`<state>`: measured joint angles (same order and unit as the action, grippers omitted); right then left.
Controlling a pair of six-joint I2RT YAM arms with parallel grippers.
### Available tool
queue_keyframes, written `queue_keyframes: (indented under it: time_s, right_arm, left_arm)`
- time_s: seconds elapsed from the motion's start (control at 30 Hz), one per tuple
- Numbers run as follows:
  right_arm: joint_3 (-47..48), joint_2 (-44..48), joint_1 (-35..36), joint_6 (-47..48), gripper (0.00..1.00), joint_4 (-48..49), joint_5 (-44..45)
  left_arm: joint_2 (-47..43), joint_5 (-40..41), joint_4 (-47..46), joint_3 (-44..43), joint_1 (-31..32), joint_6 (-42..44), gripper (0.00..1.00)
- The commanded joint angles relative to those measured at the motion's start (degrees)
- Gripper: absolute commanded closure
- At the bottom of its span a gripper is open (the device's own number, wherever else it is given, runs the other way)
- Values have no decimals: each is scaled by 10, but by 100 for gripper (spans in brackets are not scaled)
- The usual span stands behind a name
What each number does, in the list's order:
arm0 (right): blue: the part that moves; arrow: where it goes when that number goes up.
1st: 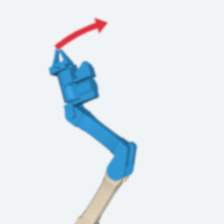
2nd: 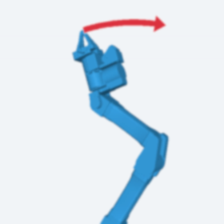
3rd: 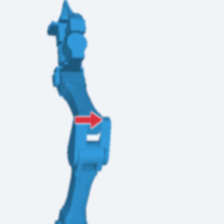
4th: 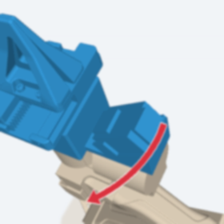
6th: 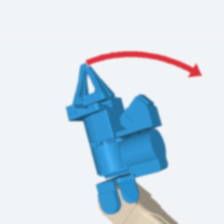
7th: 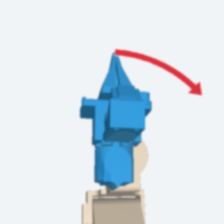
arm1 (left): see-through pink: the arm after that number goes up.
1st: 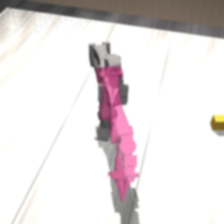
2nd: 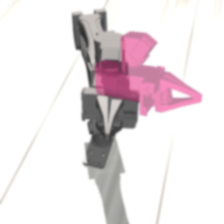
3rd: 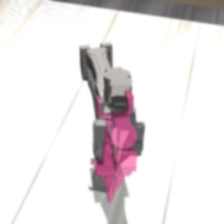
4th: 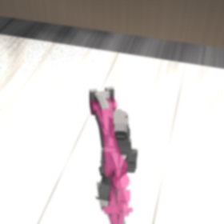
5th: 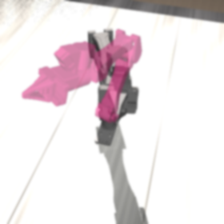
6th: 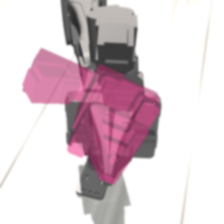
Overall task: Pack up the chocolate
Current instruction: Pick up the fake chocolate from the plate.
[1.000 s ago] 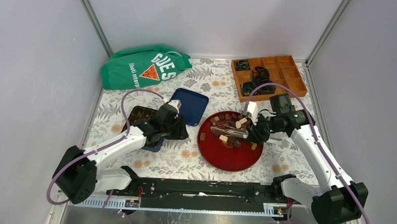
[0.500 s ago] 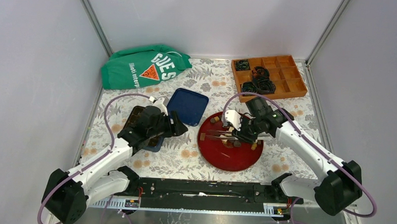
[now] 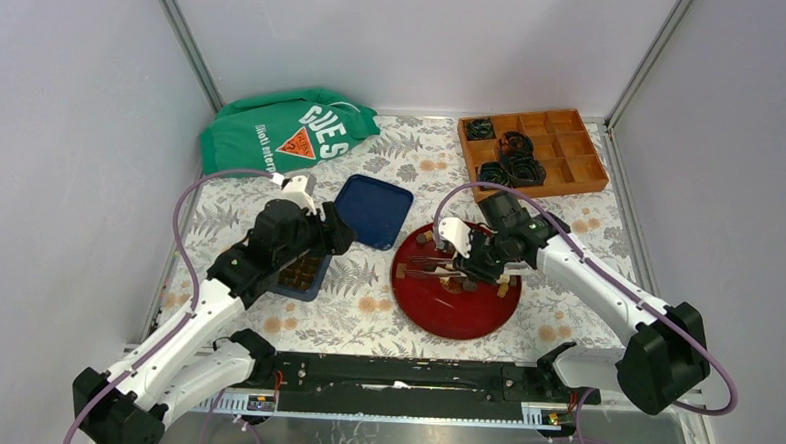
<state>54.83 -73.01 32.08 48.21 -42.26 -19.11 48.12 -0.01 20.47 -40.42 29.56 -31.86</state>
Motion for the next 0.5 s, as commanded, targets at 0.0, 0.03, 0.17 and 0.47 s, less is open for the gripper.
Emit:
queue_keyframes:
  time_s: [0.0, 0.03, 0.17, 0.47]
  right_arm:
    - [1, -2, 7, -11, 54, 20, -16]
    - [0, 0, 7, -13, 54, 22, -17]
    - [5, -14, 8, -21, 53, 23, -22]
    - [15, -37, 20, -26, 51, 25, -34]
  left_arm:
    - [-3, 10, 6, 9, -3, 11, 27]
    - [-3, 8, 3, 13, -3, 10, 27]
    - [-3, 3, -1, 17, -3, 7, 27]
    - [-3, 3, 1, 20, -3, 9, 27]
